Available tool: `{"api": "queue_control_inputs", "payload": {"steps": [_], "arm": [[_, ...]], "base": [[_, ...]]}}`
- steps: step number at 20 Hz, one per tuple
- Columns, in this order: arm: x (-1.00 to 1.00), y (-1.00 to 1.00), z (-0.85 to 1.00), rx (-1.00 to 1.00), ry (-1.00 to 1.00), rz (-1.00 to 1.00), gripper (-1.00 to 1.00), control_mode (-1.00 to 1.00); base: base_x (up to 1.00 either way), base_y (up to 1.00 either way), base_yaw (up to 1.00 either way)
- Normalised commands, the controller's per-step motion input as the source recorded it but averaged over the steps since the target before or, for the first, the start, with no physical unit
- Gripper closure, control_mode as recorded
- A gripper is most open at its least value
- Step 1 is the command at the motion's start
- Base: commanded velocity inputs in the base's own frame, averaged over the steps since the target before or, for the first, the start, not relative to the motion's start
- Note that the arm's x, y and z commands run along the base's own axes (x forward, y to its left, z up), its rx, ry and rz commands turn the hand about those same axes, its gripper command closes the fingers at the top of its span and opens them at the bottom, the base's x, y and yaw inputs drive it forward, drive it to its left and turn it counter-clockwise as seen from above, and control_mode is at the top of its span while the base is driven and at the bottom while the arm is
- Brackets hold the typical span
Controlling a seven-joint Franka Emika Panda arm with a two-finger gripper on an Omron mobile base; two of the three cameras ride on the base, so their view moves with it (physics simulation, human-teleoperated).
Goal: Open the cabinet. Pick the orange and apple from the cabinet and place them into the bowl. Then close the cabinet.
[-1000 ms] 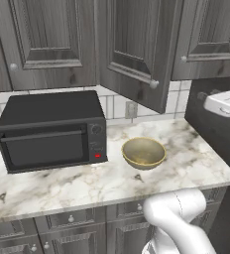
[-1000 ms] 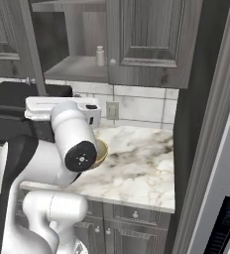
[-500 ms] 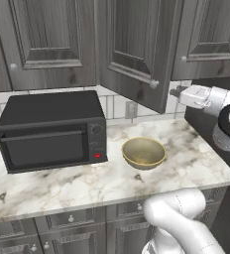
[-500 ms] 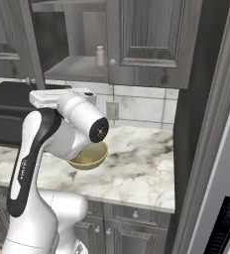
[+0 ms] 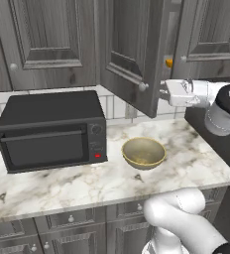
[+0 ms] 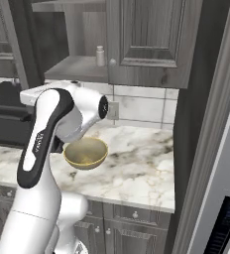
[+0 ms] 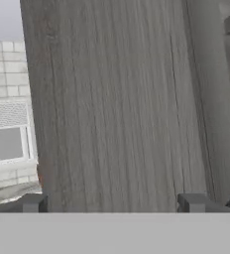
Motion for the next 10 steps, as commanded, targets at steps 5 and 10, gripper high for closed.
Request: {"api": "queue_control_inputs", "payload": {"steps": [5, 10], "arm": [[0.17, 1.0, -0.26, -0.22, 0.0, 0.14, -1.0, -1.0], [0.07, 0.31, -0.03, -0.03, 0.01, 0.0, -1.0, -1.0]], "base": [[0.0, 0.0, 0.0], [0.0, 0.0, 0.0]]}}
